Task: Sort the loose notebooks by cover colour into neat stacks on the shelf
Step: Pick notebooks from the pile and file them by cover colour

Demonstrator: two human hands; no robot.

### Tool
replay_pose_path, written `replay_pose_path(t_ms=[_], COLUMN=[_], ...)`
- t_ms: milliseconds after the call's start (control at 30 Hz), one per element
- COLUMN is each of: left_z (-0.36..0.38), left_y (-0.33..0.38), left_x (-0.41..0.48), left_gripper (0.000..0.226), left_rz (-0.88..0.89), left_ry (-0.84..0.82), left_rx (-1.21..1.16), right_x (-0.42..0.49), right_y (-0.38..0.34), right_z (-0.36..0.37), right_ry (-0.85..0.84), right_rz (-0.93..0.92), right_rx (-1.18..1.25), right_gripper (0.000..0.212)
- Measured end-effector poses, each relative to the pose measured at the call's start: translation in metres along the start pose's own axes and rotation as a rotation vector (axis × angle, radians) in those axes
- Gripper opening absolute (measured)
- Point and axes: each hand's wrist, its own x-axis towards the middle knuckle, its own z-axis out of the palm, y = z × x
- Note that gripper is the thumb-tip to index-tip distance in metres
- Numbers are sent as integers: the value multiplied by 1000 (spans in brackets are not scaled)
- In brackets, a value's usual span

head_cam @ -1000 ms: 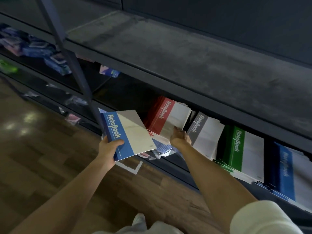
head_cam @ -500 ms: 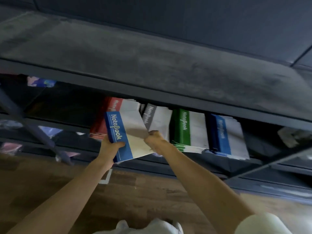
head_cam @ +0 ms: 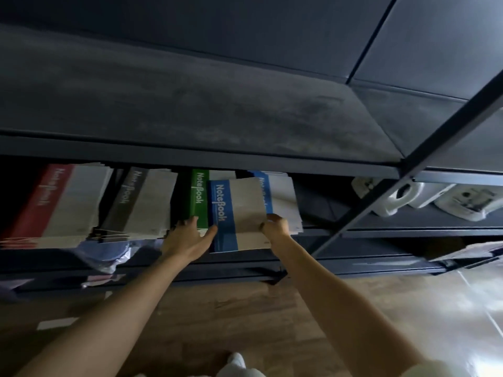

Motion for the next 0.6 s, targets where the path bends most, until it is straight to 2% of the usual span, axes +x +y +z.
replay_pose_path(t_ms=[233, 400, 500, 600], left_z=[25, 29, 31, 31], left_y=[36, 45, 45, 42], left_x=[-6, -8, -7, -6], left_gripper=[63, 63, 63, 64], left_rz=[-21, -80, -116, -128], left_ry=[104, 124, 117, 132], left_rx=[285, 369, 404, 425], right_x=[52, 79, 89, 93], right_y=[16, 9, 5, 6], right_z=[-73, -86, -85, -83], right_ry=[149, 138, 124, 94], right_rz=[33, 49, 25, -31], right_rx=[26, 44, -63, -301], right_gripper=[37, 33, 32, 33])
